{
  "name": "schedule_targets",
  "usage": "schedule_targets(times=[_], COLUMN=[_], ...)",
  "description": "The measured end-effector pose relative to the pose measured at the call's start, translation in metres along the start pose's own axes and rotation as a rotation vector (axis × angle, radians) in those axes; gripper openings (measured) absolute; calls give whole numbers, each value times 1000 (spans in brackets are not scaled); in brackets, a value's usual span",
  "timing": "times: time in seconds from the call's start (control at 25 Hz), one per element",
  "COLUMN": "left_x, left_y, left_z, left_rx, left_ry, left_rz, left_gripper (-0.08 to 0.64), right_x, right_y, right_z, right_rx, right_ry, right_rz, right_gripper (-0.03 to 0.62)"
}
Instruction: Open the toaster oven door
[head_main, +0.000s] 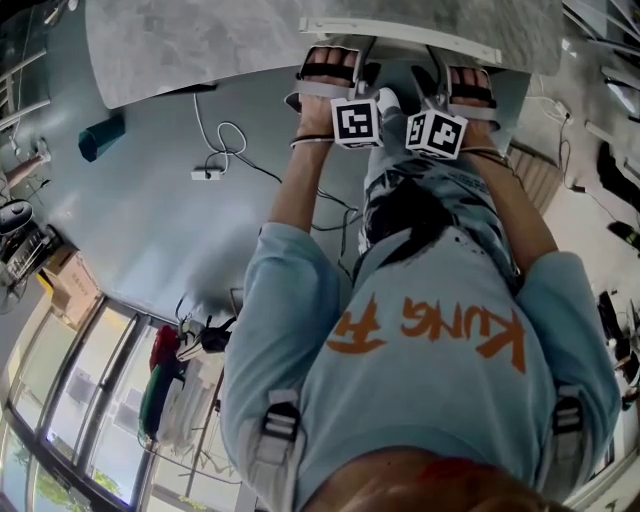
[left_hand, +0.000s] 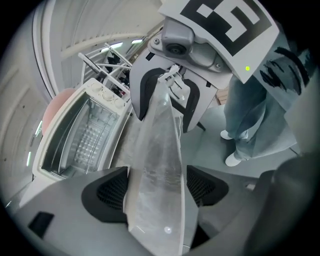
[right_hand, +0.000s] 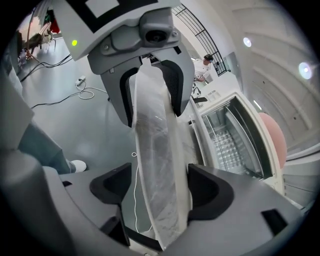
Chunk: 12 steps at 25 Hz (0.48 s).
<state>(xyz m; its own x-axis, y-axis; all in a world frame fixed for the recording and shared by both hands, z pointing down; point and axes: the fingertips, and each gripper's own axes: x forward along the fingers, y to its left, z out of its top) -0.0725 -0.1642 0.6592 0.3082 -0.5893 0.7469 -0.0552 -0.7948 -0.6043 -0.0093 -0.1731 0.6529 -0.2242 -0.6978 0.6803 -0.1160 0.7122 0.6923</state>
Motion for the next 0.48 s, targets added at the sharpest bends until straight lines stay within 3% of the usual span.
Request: schedule_targets(times=[0.2,0.48], left_x=[12,25], left_y=[-12,-6], left_z=[-11,-19], left_rx=[61,125], left_ry=[32,63], left_rz=[40,157], left_gripper=[357,373], right_x=[11,25], right_y=[12,22], right_z=[-2,-6], right_rx=[-16,-33], right_ry=[-7,0], right_rz=[-47,-97], right_gripper=[347,351])
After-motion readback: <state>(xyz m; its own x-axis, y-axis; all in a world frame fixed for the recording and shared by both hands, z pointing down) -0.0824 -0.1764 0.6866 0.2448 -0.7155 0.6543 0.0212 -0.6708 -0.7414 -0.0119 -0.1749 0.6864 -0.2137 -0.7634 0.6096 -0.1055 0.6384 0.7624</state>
